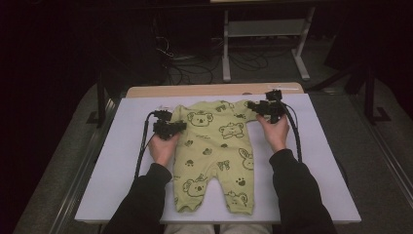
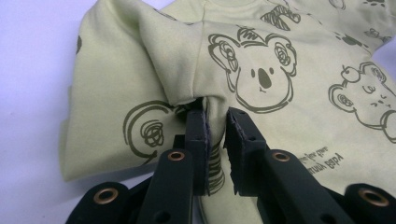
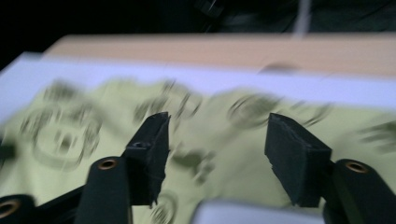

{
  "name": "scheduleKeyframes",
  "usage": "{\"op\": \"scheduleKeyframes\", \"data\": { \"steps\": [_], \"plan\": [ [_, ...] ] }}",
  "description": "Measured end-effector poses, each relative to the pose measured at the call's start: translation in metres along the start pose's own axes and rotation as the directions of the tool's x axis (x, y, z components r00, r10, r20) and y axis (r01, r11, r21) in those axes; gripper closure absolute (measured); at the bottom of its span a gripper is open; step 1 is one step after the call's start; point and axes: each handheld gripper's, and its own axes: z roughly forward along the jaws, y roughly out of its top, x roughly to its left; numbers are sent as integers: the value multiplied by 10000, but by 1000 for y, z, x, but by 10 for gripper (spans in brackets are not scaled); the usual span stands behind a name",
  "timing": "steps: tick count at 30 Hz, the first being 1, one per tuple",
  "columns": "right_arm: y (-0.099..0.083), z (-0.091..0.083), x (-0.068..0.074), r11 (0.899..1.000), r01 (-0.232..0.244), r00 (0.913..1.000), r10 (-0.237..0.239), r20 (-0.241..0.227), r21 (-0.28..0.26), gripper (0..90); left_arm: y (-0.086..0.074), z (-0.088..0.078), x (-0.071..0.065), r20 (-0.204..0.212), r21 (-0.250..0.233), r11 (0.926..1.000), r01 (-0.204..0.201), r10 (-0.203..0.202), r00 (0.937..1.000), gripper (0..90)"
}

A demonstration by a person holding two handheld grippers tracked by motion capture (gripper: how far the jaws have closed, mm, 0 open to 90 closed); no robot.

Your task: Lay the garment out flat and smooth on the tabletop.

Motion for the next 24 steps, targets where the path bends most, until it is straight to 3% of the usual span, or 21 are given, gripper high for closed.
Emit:
{"op": "scheduleKeyframes", "data": {
  "steps": [2,4,8,10,12,13,15,20,24],
  "plan": [
    [-6,12,4,9971,478,9987,-468,-184,586,365,0,0,-1,76,-23,10000,-31,31,10000,784],
    [-12,24,6,9882,961,9948,-912,-458,1192,360,1,-1,-2,169,-129,9999,-31,33,9999,787],
    [-19,39,12,9662,1903,9817,-1888,-256,1740,410,3,-3,-7,398,-337,9993,-136,150,9991,797],
    [-21,44,15,9535,2262,9729,-2311,10,1993,510,4,-3,-11,555,-398,9990,-220,241,9982,800],
    [-23,46,20,9379,2768,9549,-2929,497,2094,628,4,-2,-14,715,-393,9987,-331,358,9968,801],
    [-23,46,22,9367,2798,9533,-2971,550,2106,747,4,-2,-16,780,-418,9984,-391,422,9961,800],
    [-23,46,25,9346,2810,9489,-3046,828,2180,838,5,-2,-20,897,-435,9981,-447,484,9948,800],
    [-24,45,26,9376,2748,9501,-2988,896,2132,850,8,5,-32,1289,-369,9972,-657,699,9892,803],
    [-25,45,27,9385,2730,9500,-2977,947,2116,851,11,15,-47,1492,-41,9926,-1216,1208,9814,802]
  ]
}}
